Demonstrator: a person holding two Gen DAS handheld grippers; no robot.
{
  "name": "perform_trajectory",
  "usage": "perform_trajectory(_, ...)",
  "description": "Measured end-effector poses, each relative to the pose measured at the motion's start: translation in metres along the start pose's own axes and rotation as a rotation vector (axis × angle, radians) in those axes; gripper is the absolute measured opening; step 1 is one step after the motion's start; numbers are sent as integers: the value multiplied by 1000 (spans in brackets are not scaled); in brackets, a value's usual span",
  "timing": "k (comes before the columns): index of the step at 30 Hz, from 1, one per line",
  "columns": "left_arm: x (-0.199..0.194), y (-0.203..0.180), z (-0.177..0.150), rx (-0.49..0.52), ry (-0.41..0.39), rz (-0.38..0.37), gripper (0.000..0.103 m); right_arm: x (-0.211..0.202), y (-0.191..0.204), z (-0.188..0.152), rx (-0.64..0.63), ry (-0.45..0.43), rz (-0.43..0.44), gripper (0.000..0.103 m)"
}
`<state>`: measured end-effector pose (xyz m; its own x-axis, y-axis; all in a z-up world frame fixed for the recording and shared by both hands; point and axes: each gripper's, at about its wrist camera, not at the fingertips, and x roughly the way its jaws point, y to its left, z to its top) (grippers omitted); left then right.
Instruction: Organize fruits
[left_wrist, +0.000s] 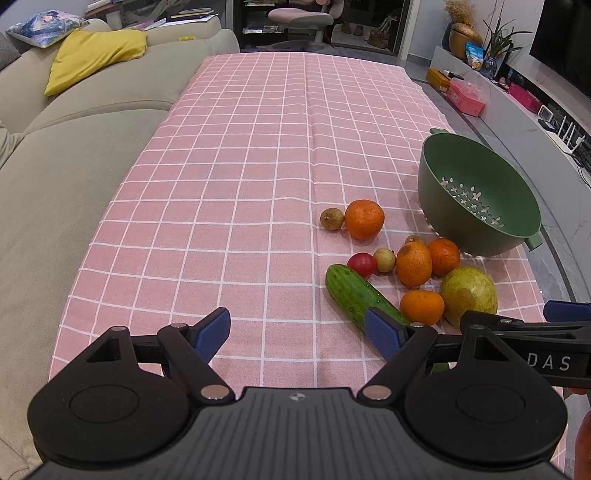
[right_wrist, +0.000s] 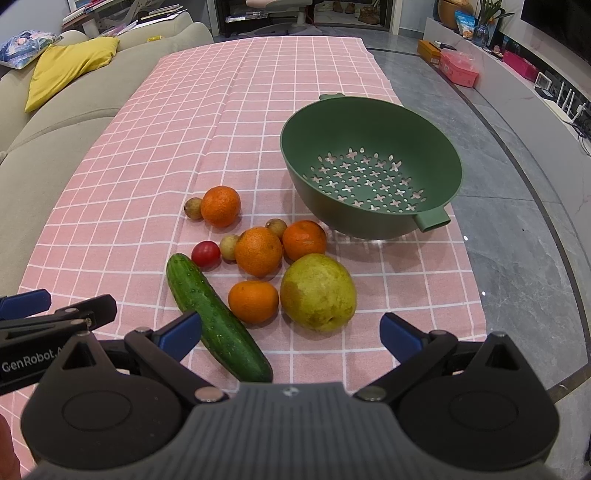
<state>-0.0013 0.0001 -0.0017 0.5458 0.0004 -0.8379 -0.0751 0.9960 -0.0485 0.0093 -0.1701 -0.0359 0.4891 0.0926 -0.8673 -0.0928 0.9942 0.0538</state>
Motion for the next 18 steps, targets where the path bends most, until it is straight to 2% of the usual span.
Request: perform_trajectory(18,-1,1,1,-6,2,-3,95,-2,1,0,-10,-14,1,99)
